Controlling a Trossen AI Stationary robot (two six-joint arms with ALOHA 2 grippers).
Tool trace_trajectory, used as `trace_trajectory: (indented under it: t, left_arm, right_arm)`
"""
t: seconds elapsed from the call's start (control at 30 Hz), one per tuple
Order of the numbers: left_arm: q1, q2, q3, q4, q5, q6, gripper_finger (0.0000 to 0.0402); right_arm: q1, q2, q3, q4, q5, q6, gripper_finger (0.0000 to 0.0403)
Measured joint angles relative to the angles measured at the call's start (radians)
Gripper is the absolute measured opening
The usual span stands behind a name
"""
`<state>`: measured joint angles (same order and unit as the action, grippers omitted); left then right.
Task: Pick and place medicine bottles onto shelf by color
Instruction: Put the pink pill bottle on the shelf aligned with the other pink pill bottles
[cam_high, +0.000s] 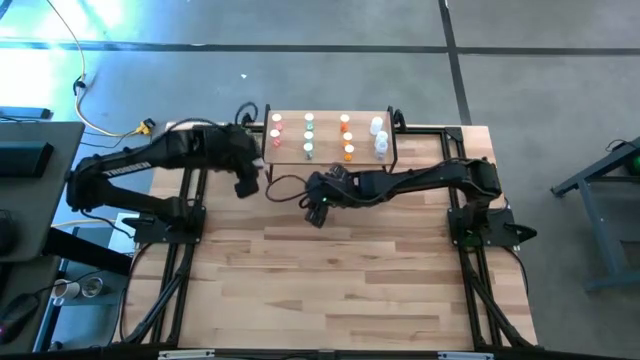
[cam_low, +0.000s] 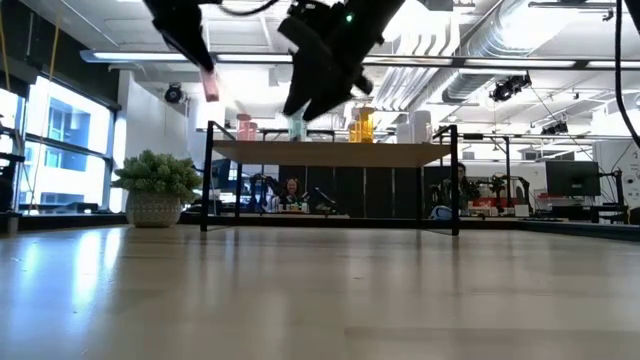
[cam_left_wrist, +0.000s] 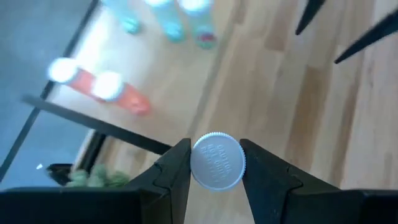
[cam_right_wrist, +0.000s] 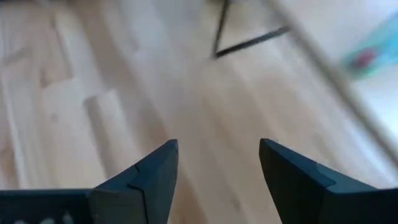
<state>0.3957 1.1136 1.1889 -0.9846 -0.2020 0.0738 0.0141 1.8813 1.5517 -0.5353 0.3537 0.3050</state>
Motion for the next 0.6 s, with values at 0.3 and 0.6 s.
trace_trajectory:
  t: [0.3, 0.6]
  left_arm:
    - [0.12, 0.077, 0.132, -0.022, 0.072, 0.018, 0.0117]
    - [0.173, 0.219, 0.232, -0.078, 0.096, 0.059, 0.0117]
  right_arm:
    - [-0.066, -0.114, 0.0, -0.005, 0.067, -0.018, 0.0216]
    - [-0.136, -0.202, 0.0, -0.083, 0.068, -0.031, 0.0216]
